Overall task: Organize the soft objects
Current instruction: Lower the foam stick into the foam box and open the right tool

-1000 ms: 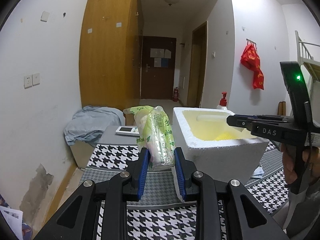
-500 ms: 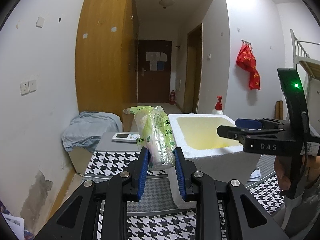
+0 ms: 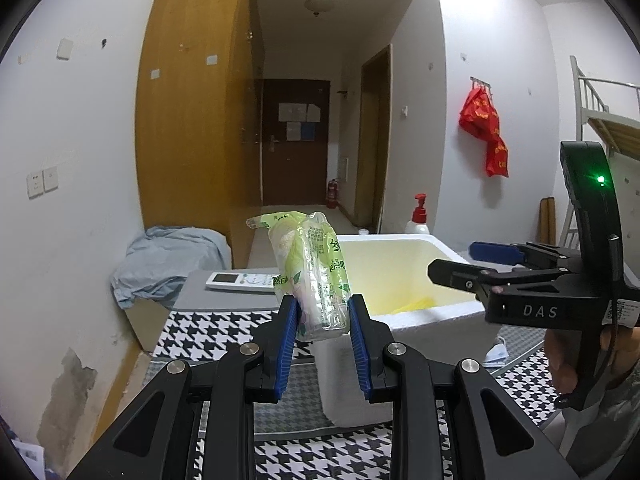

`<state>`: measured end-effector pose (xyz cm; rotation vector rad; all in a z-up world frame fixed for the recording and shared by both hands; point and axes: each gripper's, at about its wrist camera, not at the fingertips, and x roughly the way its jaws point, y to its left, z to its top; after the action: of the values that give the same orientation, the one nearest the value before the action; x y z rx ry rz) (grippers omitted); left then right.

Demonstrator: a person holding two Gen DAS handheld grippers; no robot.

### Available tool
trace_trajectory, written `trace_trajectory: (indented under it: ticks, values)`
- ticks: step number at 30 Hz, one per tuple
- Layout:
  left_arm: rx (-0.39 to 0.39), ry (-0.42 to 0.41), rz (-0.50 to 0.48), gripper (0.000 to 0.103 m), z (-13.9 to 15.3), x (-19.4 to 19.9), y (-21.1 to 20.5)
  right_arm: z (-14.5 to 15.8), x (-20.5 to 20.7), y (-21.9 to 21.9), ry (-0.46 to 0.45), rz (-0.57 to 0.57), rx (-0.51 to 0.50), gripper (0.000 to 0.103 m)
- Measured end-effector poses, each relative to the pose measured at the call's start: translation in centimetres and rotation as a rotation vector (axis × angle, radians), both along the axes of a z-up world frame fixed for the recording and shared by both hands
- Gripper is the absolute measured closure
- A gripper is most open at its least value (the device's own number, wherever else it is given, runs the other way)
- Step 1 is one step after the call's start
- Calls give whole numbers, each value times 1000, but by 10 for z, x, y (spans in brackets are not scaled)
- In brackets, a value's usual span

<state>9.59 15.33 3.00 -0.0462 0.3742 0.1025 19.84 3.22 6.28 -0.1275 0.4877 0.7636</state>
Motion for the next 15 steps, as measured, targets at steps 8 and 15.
trace_trajectory:
  ticks: [8,15]
  values:
    - [-1,2,-33,75,5,7,-7,5,0,-15,-13,-33,32,3]
    - [8,2,-67,75,6,12,-19,4,-2,-27,-12,-51,22,2]
